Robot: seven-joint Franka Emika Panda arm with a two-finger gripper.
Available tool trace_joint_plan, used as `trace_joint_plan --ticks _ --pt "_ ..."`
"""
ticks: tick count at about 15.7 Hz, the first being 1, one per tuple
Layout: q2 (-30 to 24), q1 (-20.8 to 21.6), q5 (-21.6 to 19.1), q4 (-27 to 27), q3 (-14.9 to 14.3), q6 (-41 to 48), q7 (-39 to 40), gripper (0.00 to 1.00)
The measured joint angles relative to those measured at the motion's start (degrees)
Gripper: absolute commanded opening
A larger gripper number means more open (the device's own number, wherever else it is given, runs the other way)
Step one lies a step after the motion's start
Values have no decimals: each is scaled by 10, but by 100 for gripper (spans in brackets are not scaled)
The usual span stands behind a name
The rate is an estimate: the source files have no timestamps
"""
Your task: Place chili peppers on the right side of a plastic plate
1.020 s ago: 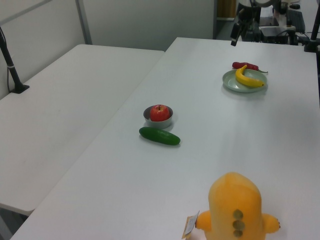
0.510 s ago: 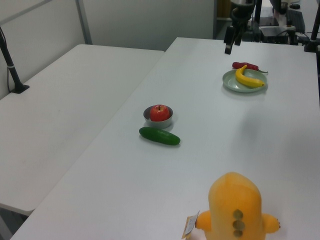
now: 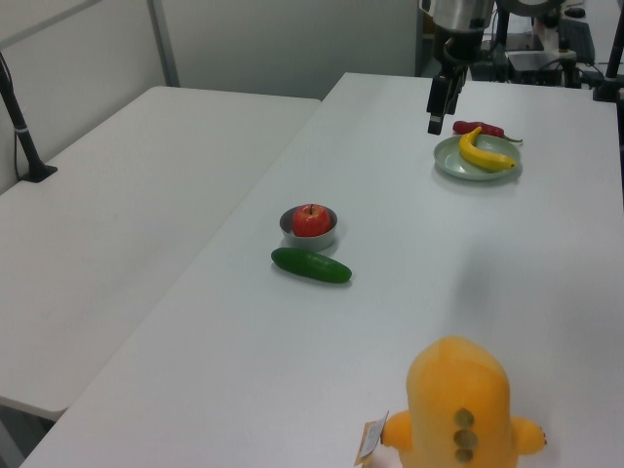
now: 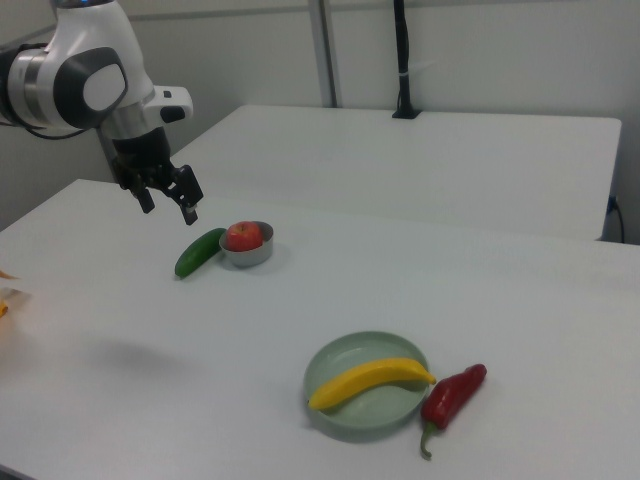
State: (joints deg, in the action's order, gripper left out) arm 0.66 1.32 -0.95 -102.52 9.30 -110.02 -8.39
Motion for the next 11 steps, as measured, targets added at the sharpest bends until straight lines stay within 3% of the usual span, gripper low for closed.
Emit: trace_joint_plan --ticks 6,11 --pt "0 6 0 -4 6 7 -3 100" --pt "0 3 0 -5 6 30 41 100"
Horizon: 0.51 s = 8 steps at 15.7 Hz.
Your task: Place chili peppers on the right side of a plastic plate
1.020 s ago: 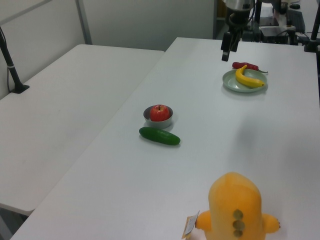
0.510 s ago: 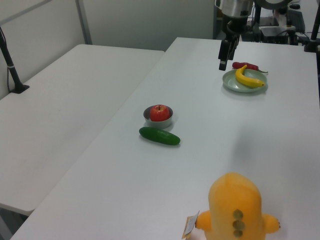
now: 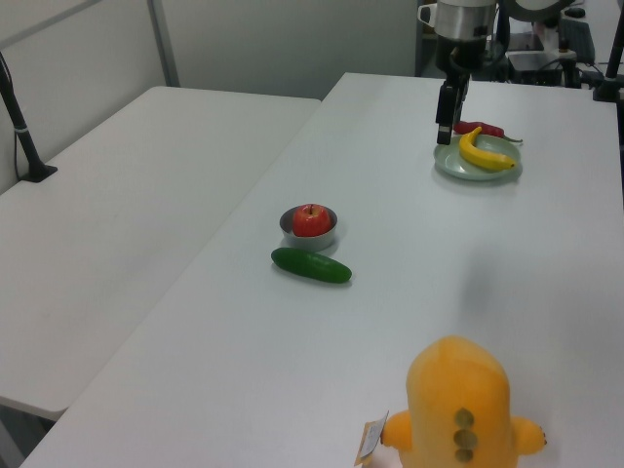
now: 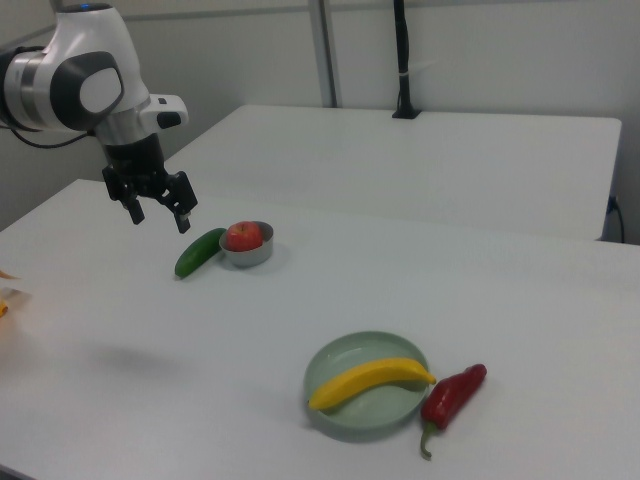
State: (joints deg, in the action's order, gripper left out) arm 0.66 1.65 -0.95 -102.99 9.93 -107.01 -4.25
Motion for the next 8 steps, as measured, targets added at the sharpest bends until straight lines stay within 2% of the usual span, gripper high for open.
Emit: trace_joint_plan --ticks 5,8 --pt "-1 2 0 0 -1 5 6 100" --pt "-3 22 0 -2 -21 8 7 100"
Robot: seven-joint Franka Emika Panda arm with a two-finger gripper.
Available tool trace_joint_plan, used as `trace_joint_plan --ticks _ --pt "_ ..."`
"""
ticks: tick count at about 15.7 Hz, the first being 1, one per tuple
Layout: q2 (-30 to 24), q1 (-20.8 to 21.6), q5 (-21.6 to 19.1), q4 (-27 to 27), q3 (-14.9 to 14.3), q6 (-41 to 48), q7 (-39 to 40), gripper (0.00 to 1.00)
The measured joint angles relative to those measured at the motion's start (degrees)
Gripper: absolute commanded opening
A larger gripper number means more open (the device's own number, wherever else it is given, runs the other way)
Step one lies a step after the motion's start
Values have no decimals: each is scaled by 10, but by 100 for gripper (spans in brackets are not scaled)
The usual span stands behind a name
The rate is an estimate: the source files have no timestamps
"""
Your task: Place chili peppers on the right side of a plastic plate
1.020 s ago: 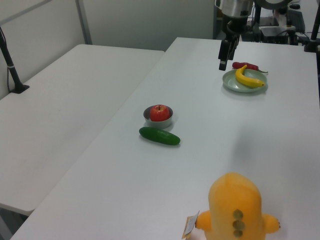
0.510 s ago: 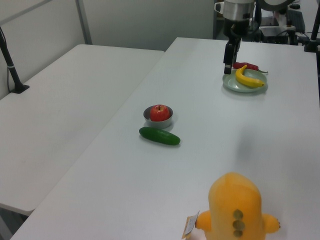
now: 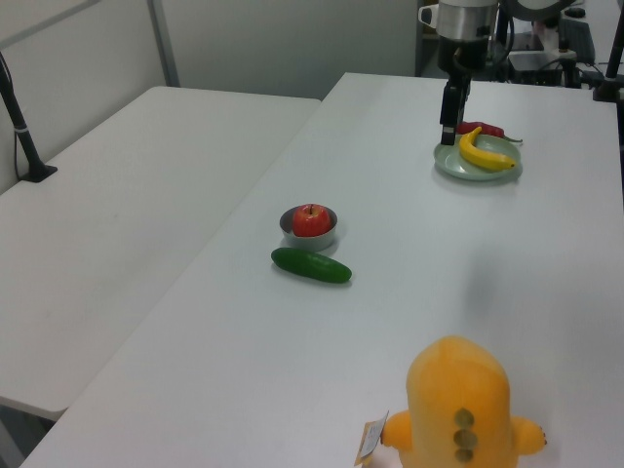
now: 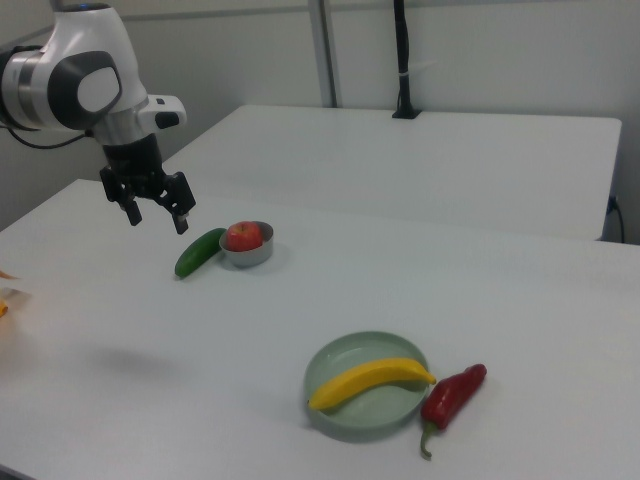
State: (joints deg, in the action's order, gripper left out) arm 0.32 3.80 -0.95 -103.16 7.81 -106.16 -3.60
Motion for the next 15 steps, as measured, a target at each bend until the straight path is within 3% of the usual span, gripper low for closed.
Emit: trace_joint_plan --ticks 8,15 --pt "-7 20 0 -3 -77 2 20 100" --pt "-12 24 0 -6 -86 12 24 100"
